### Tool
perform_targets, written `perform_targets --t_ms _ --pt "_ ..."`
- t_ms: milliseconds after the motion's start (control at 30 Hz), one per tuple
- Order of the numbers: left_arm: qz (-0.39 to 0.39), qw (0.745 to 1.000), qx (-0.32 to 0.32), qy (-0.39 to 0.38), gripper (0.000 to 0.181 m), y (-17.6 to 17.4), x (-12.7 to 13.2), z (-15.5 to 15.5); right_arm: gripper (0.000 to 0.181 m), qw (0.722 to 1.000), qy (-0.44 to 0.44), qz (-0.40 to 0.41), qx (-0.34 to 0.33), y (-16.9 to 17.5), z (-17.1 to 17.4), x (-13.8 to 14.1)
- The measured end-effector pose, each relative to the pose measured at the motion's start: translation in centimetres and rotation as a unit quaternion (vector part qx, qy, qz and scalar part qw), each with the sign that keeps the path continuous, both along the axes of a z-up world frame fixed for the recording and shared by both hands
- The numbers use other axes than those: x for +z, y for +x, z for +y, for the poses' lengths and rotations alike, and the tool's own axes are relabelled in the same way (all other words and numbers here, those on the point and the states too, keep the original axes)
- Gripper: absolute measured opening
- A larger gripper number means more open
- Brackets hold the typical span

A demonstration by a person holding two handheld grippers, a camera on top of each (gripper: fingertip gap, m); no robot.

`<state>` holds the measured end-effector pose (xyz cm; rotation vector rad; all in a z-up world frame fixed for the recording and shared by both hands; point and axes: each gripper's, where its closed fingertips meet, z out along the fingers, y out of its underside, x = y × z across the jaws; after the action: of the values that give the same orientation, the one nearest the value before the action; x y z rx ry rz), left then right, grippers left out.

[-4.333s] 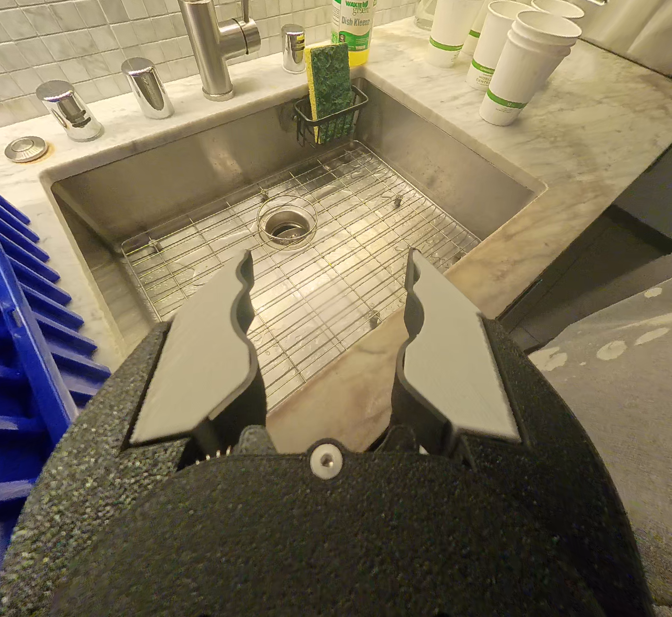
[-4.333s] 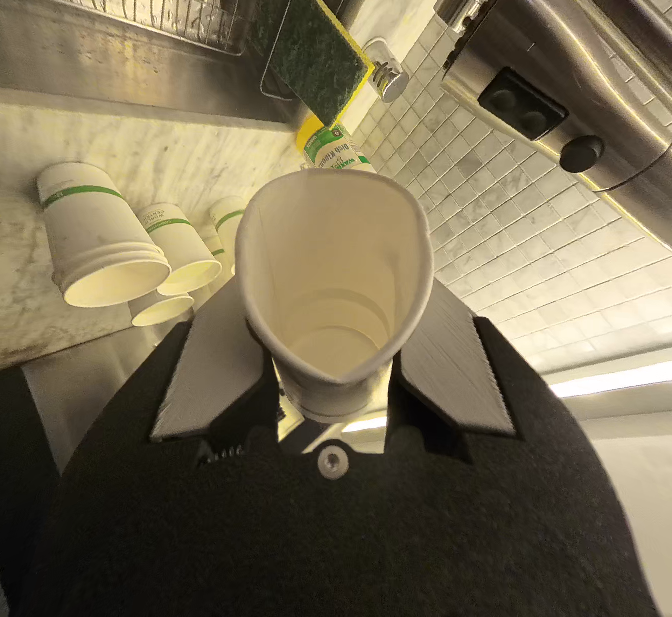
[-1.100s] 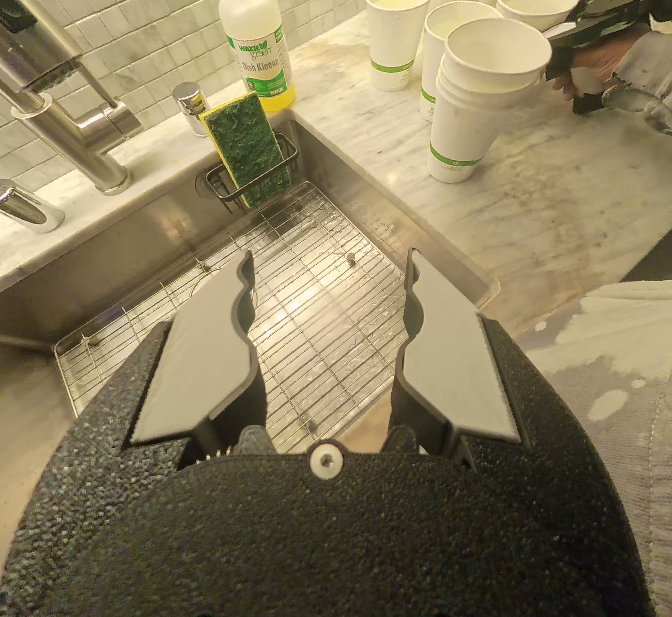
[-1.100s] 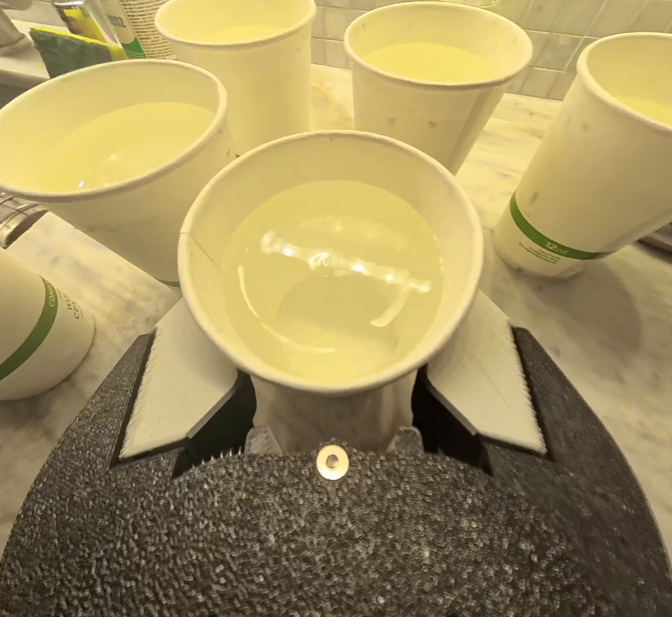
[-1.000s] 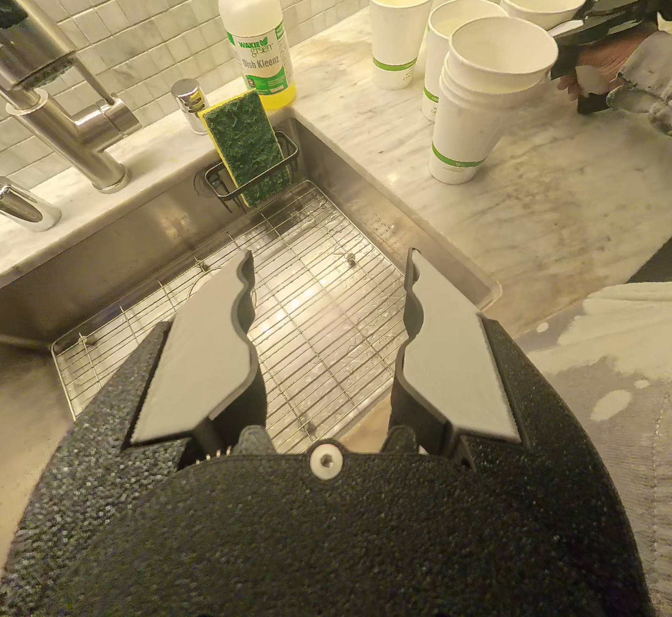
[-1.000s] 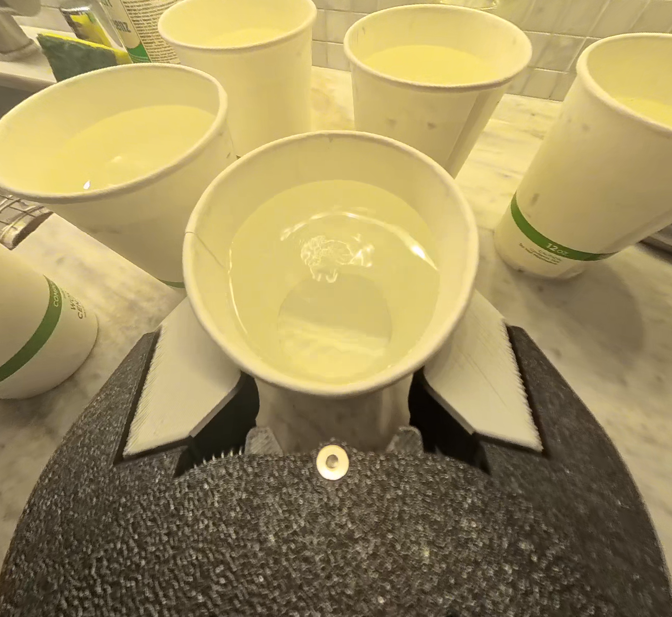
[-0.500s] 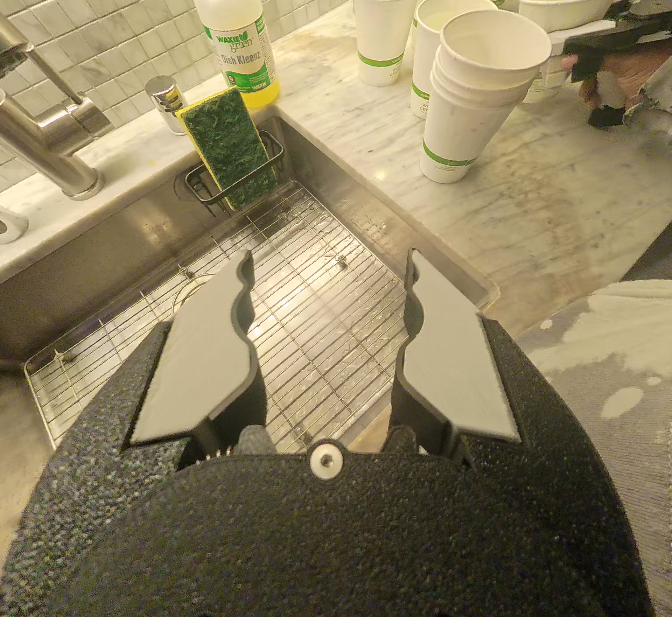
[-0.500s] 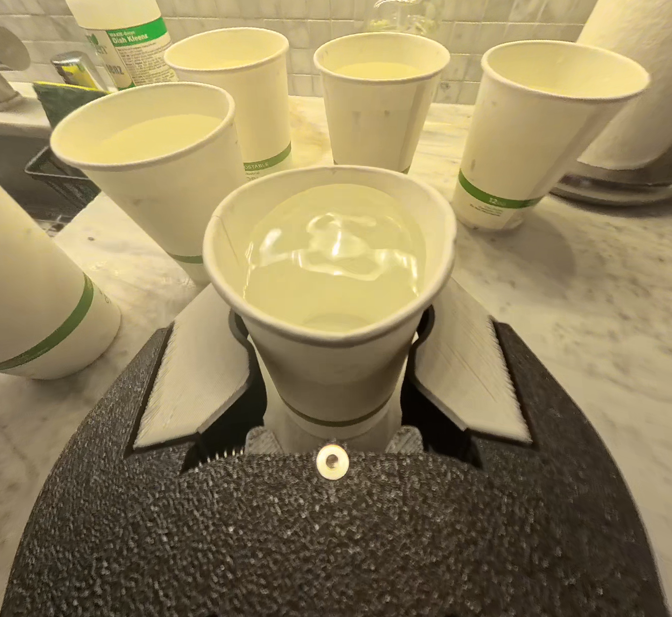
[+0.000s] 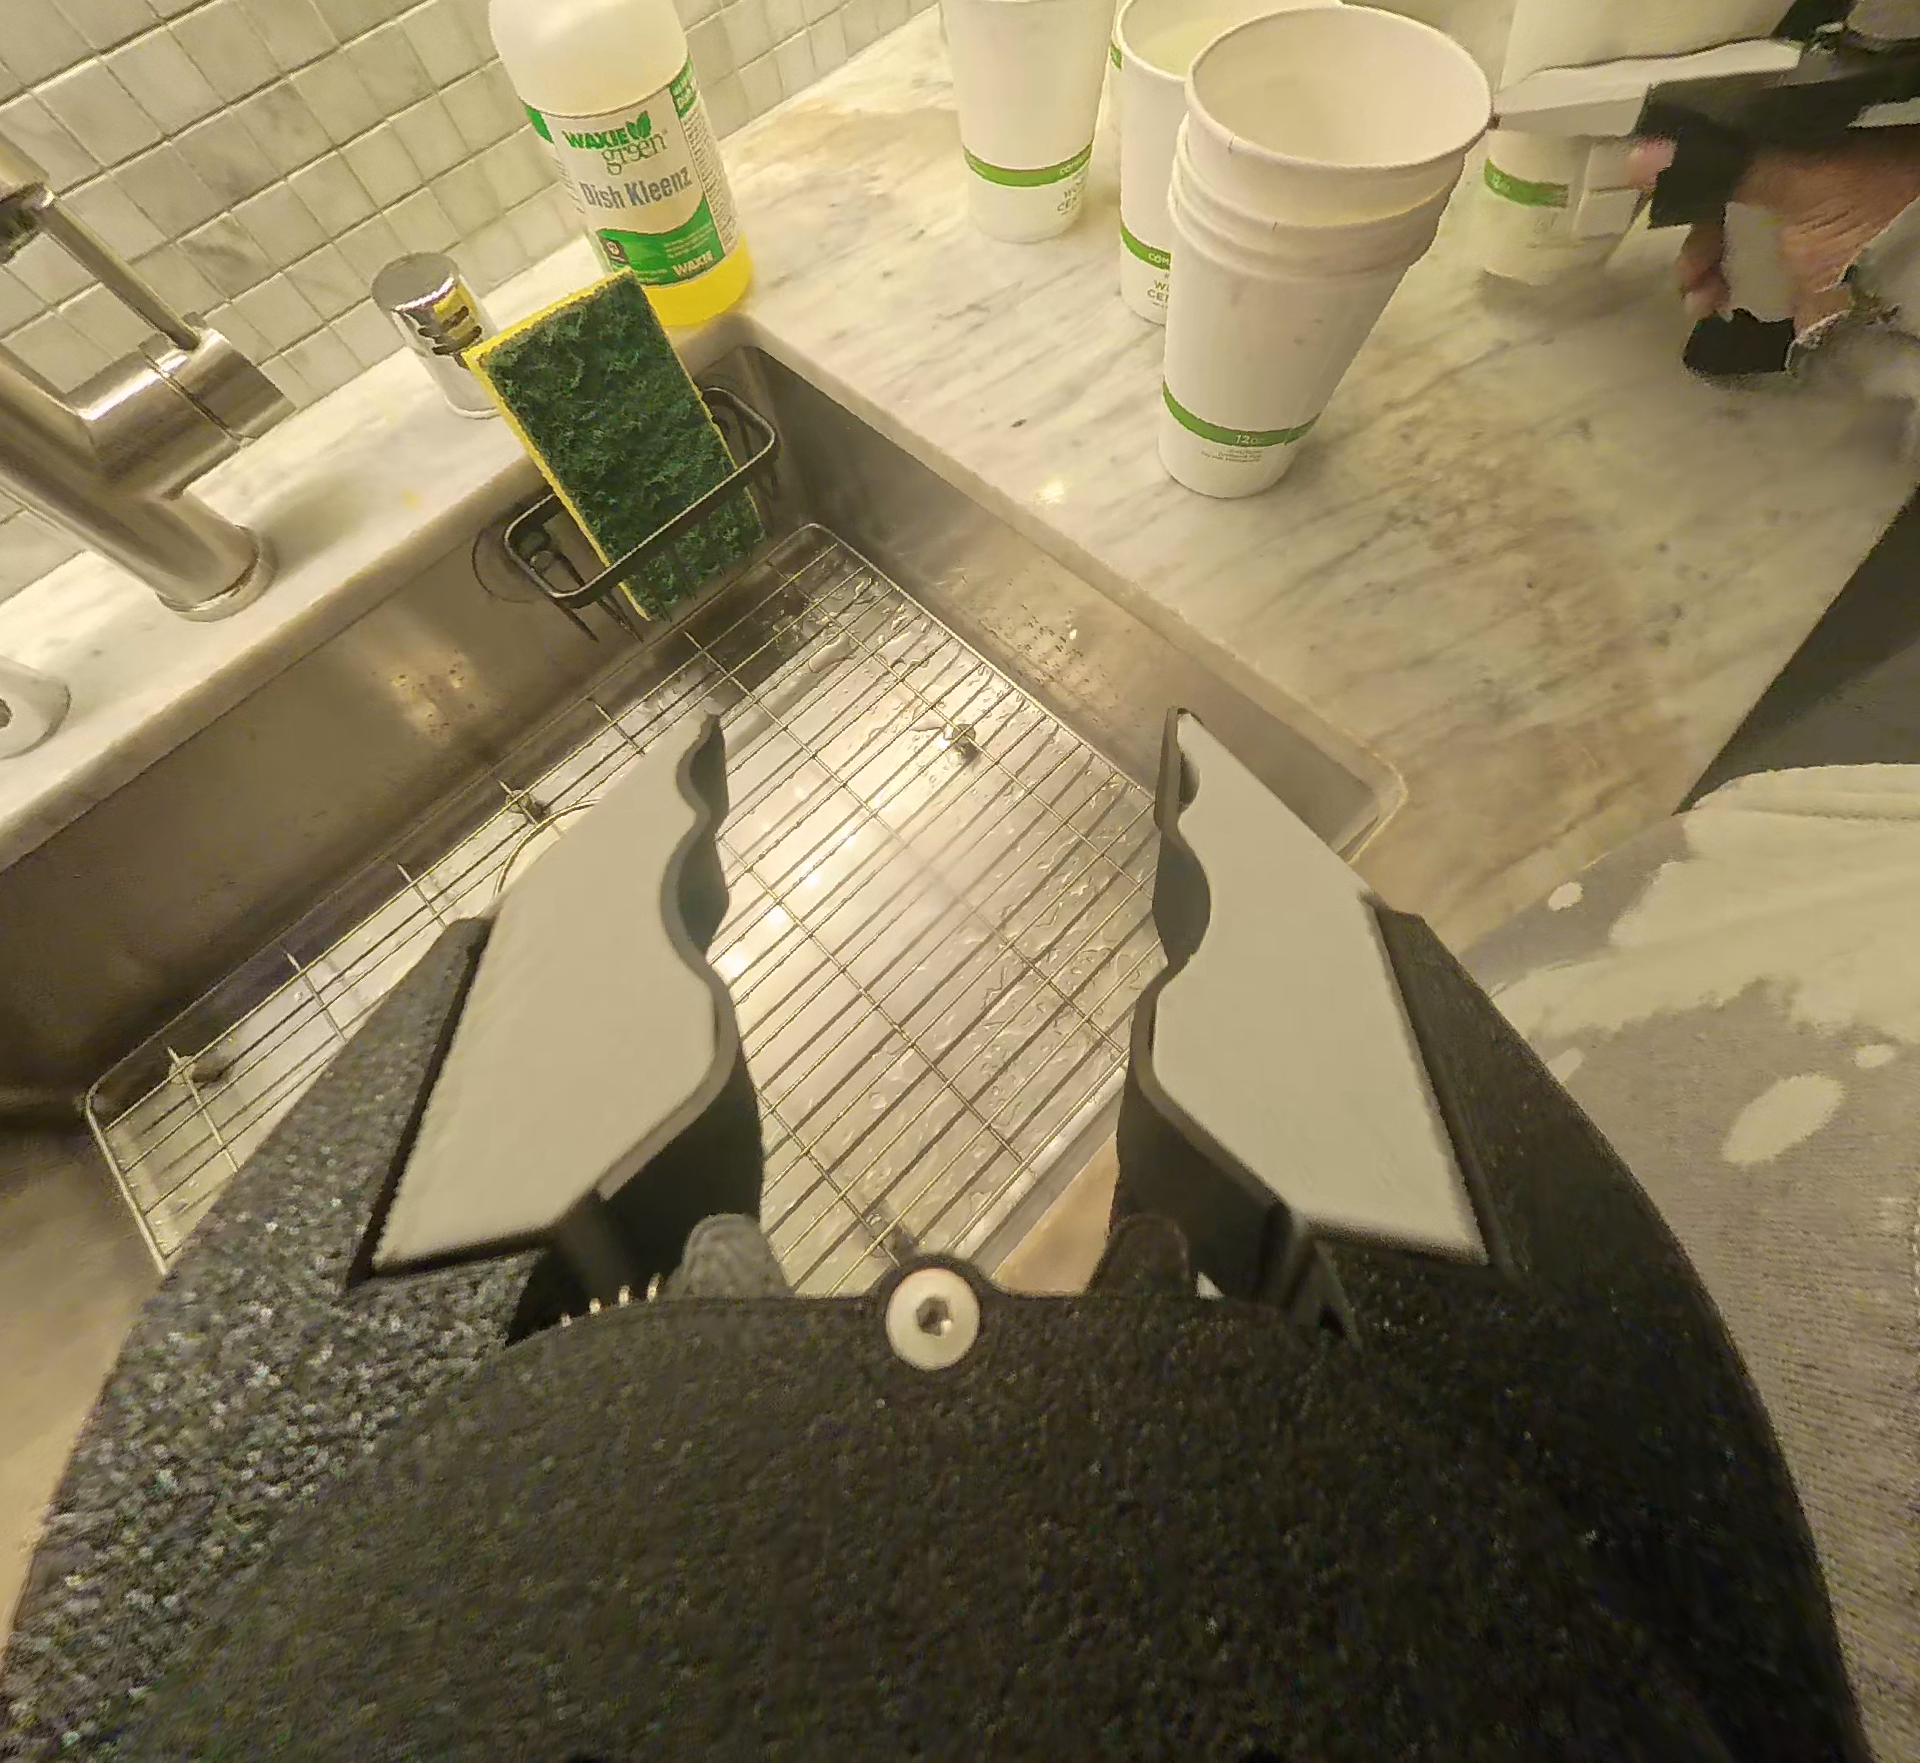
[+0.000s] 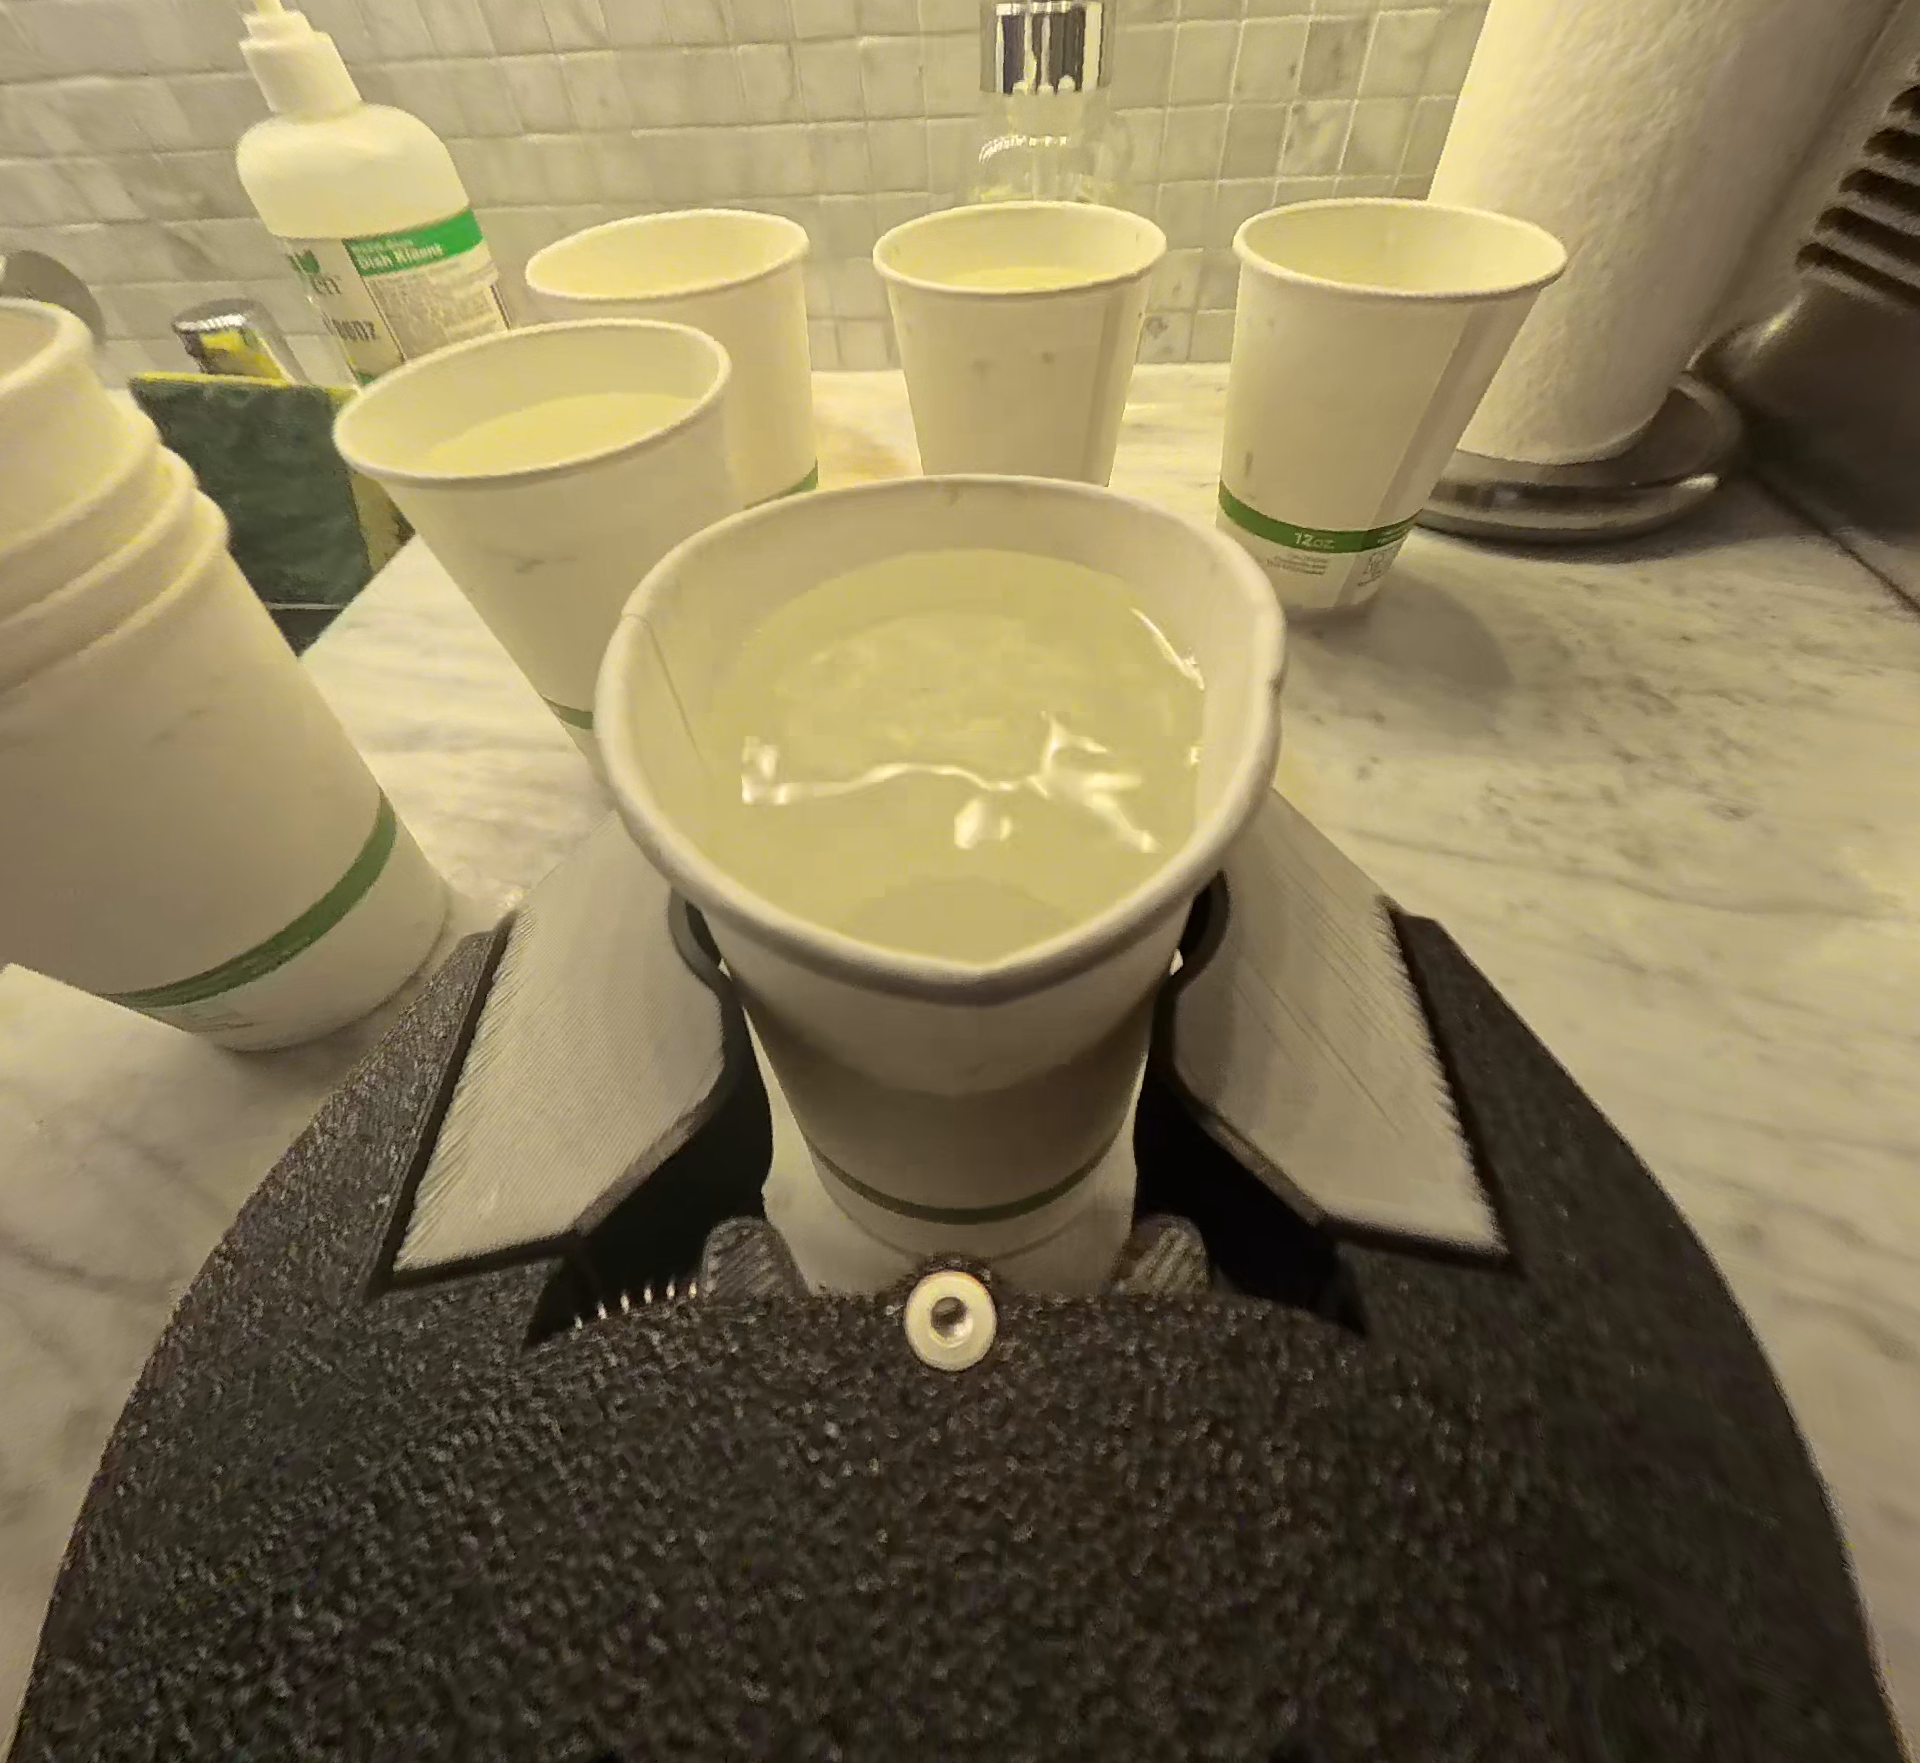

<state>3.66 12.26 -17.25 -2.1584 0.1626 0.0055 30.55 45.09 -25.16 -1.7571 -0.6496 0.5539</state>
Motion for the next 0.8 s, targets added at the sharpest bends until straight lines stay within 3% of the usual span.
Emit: perform_targets --t_ms 167,533,800 --pt "0.004 1.000 -0.009 0.004 0.083 0.1 0.3 0.0 0.083 0.999 0.040 0.023 -0.005 -0.4 -1.0 3.8" --pt "-0.011 0.999 -0.018 0.041 0.083 -1.1 1.4 -1.0 0.081 0.989 0.118 0.023 0.086 -4.8 -7.6 18.6" --pt "-0.015 0.998 -0.015 0.065 0.083 -4.9 2.0 -5.1 0.078 0.984 0.089 0.008 0.156 -11.6 -14.7 23.6"
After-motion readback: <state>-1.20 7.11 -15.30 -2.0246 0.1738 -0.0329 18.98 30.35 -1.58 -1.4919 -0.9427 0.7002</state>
